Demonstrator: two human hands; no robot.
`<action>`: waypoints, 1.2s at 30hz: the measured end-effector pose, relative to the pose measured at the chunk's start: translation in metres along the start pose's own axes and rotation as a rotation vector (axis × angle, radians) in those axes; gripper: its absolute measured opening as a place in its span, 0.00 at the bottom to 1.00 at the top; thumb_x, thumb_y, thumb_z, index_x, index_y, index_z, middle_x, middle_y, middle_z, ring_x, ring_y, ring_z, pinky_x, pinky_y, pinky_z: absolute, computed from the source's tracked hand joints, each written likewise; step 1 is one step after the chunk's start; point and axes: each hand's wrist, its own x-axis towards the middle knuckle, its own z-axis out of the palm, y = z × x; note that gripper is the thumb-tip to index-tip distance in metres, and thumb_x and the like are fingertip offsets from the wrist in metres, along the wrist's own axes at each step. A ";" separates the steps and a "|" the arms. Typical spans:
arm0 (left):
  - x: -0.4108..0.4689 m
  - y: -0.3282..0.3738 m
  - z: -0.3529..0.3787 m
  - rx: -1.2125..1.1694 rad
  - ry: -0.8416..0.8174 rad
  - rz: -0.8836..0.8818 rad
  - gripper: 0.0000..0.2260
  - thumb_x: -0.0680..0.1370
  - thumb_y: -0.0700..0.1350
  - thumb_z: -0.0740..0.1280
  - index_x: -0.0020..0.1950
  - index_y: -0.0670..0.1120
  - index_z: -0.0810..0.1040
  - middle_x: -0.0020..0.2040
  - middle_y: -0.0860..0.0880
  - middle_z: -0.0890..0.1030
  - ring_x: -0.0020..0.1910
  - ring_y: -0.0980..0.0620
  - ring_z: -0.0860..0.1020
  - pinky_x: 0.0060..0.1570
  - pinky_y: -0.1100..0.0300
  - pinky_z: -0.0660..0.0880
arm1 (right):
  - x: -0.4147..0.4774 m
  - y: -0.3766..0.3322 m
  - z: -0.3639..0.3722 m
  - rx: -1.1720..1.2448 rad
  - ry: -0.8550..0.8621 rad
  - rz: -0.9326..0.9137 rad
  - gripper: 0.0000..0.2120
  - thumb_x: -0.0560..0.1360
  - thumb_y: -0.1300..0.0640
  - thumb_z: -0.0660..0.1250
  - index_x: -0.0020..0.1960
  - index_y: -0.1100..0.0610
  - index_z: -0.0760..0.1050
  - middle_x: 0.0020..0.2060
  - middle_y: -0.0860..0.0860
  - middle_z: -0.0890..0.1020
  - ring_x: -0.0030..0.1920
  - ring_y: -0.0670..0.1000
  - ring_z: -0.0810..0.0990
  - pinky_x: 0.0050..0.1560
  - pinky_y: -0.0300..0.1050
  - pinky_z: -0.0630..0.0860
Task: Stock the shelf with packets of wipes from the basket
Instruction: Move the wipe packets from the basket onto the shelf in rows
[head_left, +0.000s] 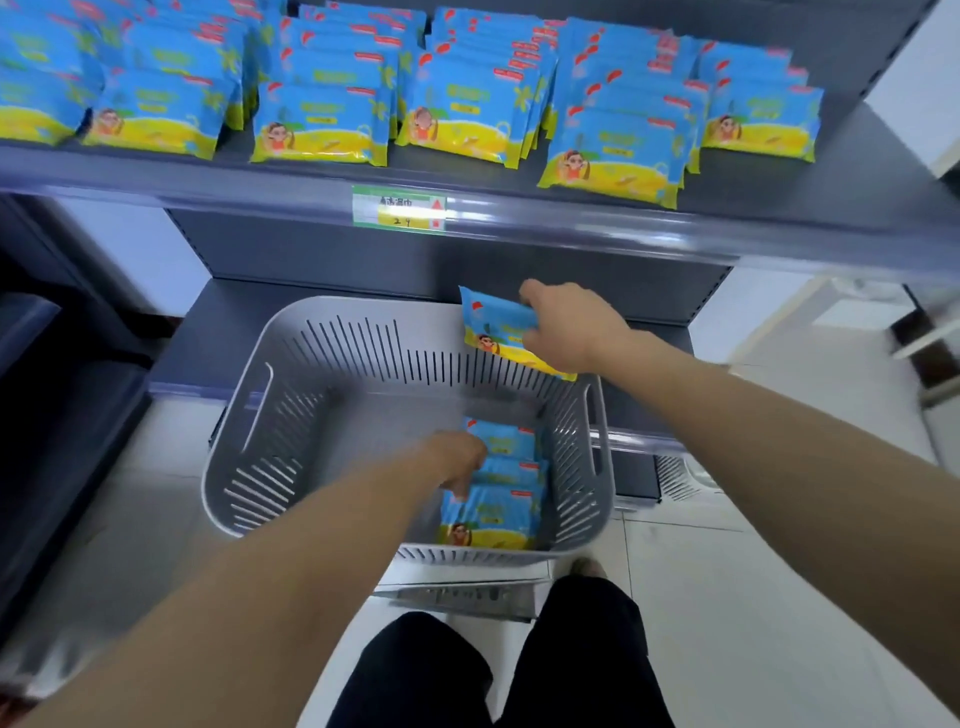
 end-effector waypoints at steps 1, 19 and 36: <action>0.002 0.004 0.001 0.019 -0.022 -0.014 0.22 0.71 0.44 0.72 0.63 0.39 0.74 0.60 0.42 0.77 0.57 0.42 0.77 0.57 0.50 0.75 | -0.002 0.003 0.002 0.025 0.009 -0.008 0.11 0.73 0.59 0.62 0.54 0.55 0.66 0.39 0.52 0.71 0.32 0.53 0.69 0.26 0.40 0.57; -0.078 0.021 -0.154 0.016 0.222 0.036 0.12 0.68 0.42 0.72 0.39 0.44 0.68 0.35 0.51 0.70 0.38 0.48 0.71 0.34 0.59 0.65 | -0.011 0.048 -0.121 0.134 0.377 -0.268 0.21 0.77 0.58 0.59 0.70 0.53 0.64 0.57 0.58 0.79 0.54 0.62 0.78 0.51 0.55 0.75; -0.064 0.147 -0.338 -0.200 0.696 0.248 0.20 0.67 0.44 0.75 0.32 0.48 0.62 0.29 0.54 0.66 0.27 0.57 0.63 0.27 0.60 0.60 | 0.041 0.290 -0.206 0.067 0.041 0.015 0.12 0.72 0.63 0.68 0.55 0.61 0.76 0.52 0.55 0.78 0.53 0.55 0.75 0.53 0.45 0.69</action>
